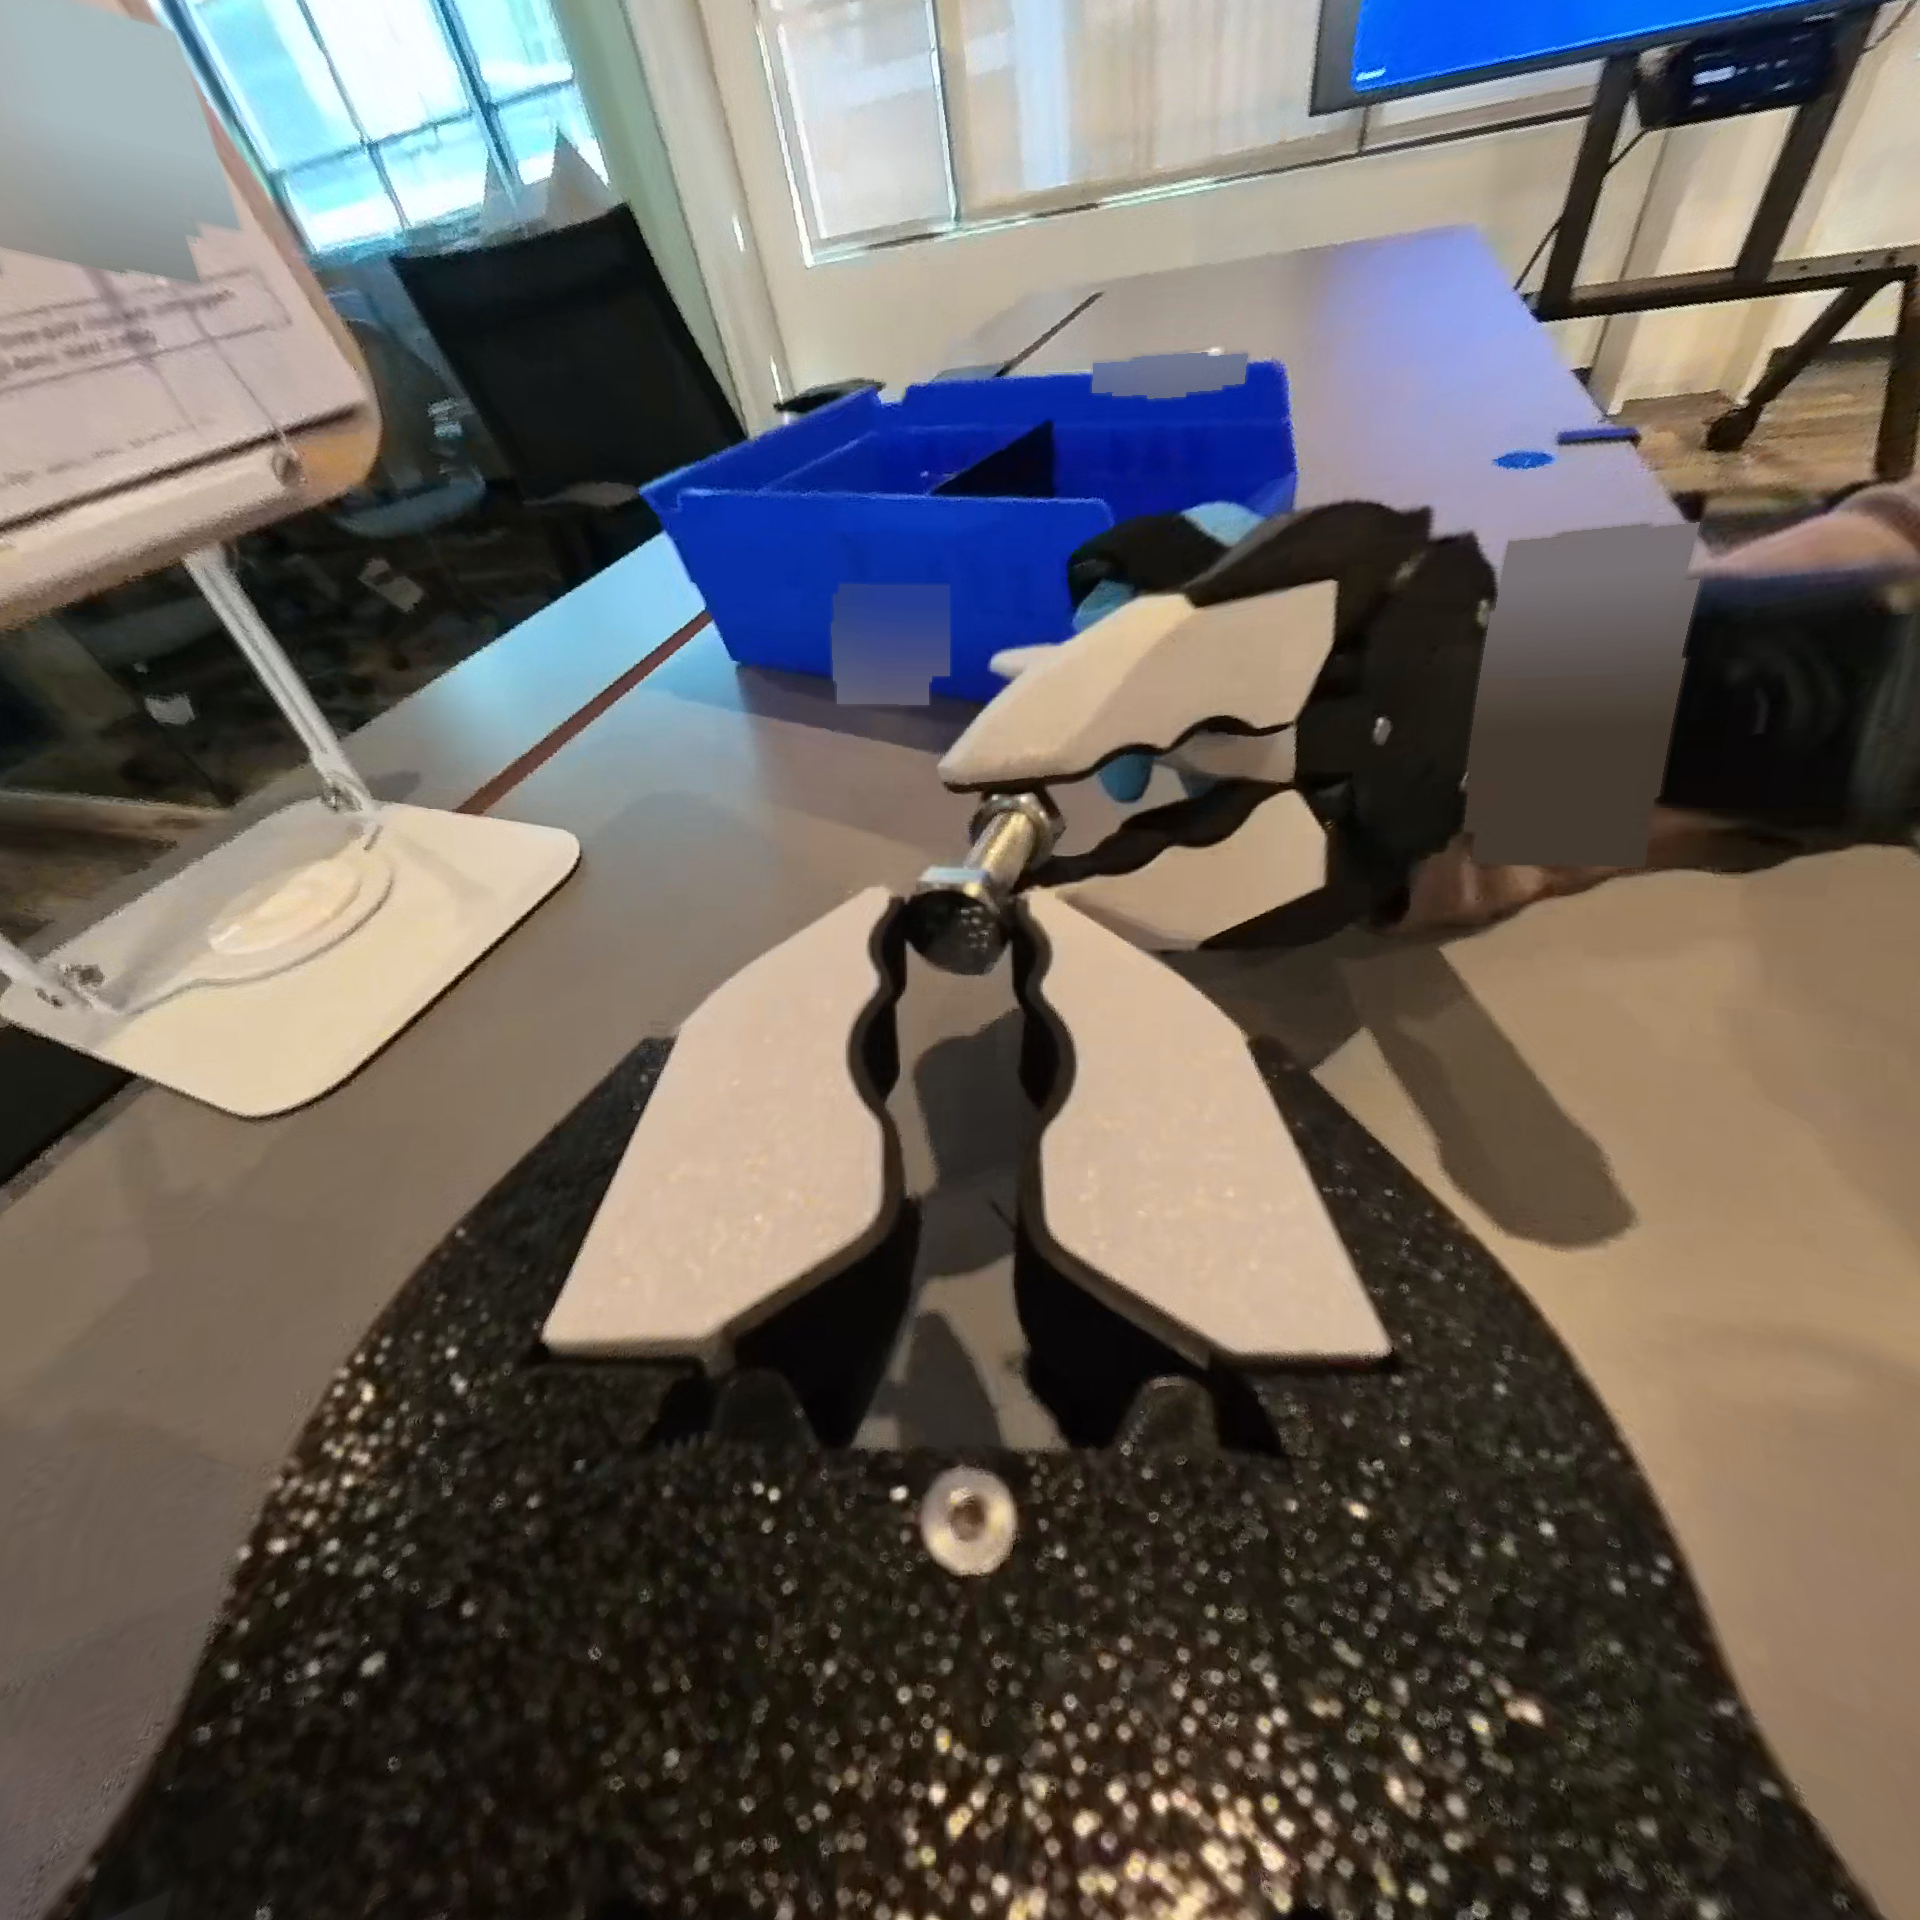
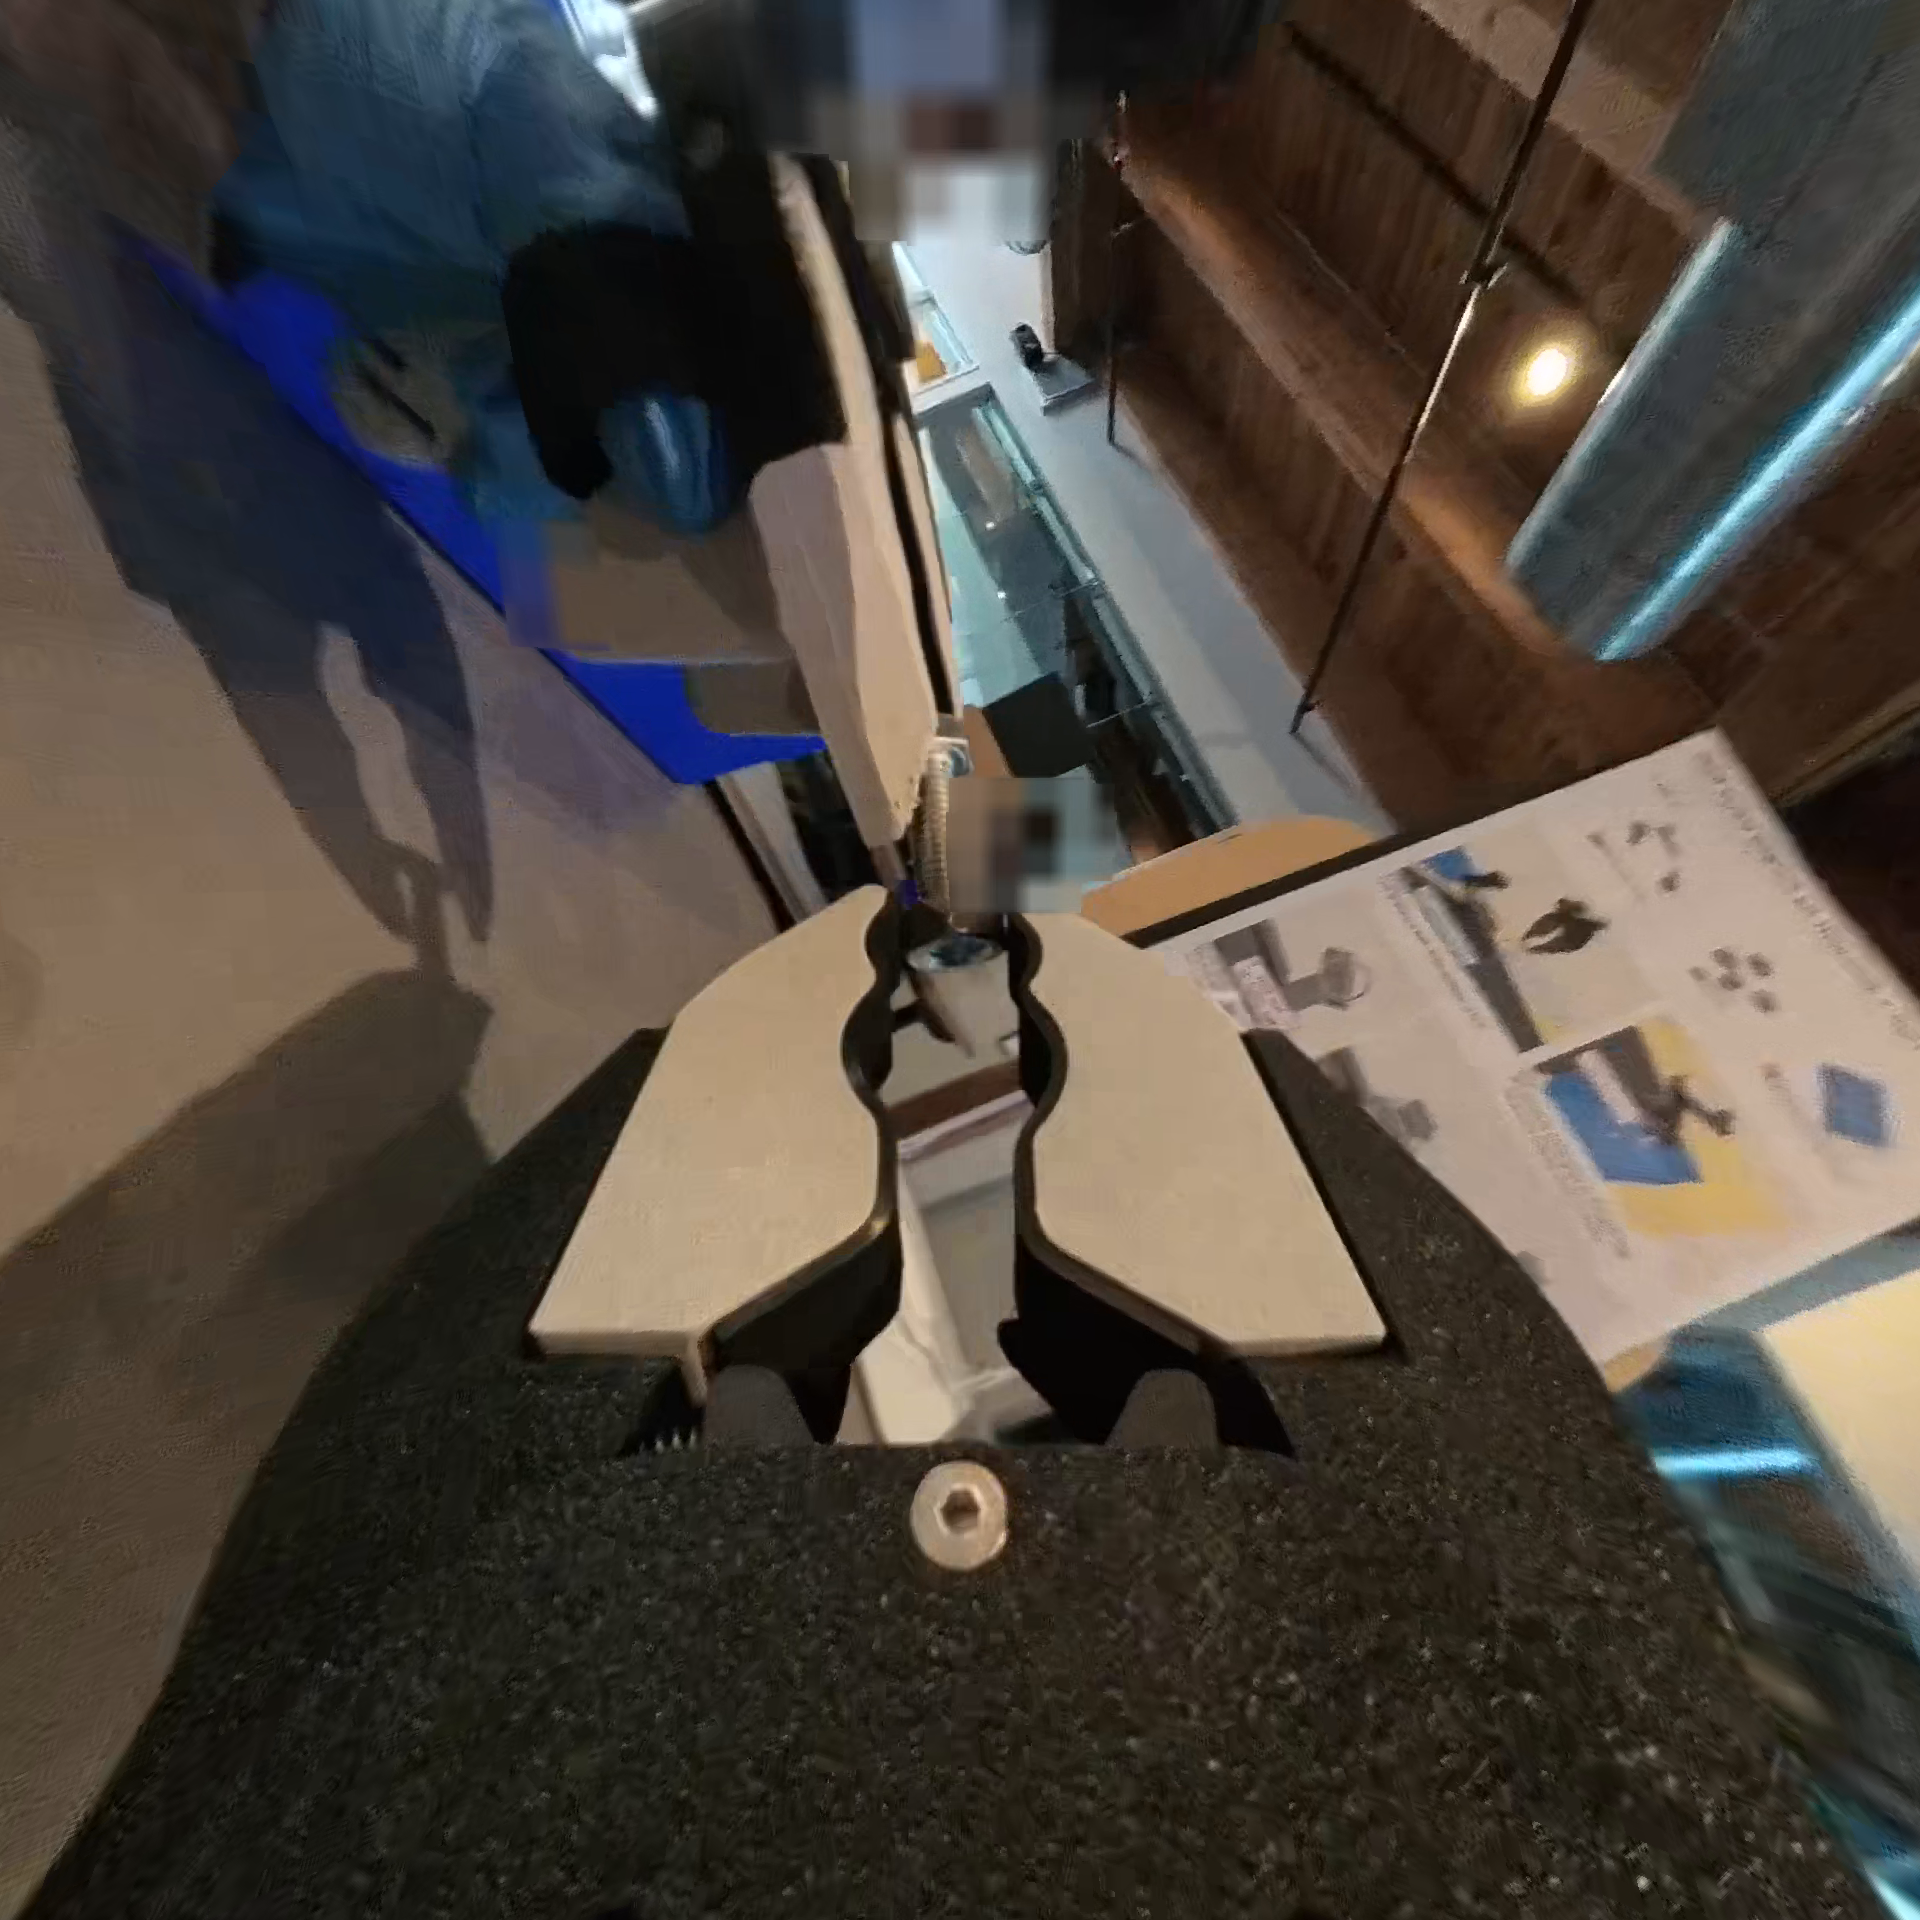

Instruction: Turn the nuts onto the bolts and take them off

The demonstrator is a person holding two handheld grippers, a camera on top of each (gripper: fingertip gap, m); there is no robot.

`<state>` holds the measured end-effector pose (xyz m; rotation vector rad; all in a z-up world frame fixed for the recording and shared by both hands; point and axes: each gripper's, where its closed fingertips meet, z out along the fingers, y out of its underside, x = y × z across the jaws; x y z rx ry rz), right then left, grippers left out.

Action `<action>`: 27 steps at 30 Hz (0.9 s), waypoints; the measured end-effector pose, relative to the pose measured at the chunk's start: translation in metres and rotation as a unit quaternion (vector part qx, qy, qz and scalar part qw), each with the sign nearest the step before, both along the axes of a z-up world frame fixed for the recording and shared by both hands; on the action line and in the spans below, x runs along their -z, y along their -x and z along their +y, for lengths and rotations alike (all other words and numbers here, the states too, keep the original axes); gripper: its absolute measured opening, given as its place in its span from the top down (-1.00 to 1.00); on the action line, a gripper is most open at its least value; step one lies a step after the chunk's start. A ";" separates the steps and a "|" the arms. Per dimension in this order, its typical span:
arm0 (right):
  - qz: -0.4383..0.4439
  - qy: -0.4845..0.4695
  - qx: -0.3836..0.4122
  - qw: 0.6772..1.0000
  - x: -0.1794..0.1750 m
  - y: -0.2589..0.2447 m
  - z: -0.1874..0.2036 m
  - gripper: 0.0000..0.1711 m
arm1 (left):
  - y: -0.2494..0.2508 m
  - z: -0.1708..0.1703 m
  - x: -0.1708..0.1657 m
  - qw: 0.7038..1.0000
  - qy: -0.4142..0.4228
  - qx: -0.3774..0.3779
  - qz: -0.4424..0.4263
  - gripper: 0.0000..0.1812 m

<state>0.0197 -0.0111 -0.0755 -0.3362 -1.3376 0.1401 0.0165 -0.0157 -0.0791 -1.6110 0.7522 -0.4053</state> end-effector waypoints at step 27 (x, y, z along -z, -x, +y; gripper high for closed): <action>0.040 0.154 -0.017 0.987 -0.009 0.010 0.066 0.80 | 0.047 0.033 -0.010 0.968 -0.064 -0.242 -0.005 0.79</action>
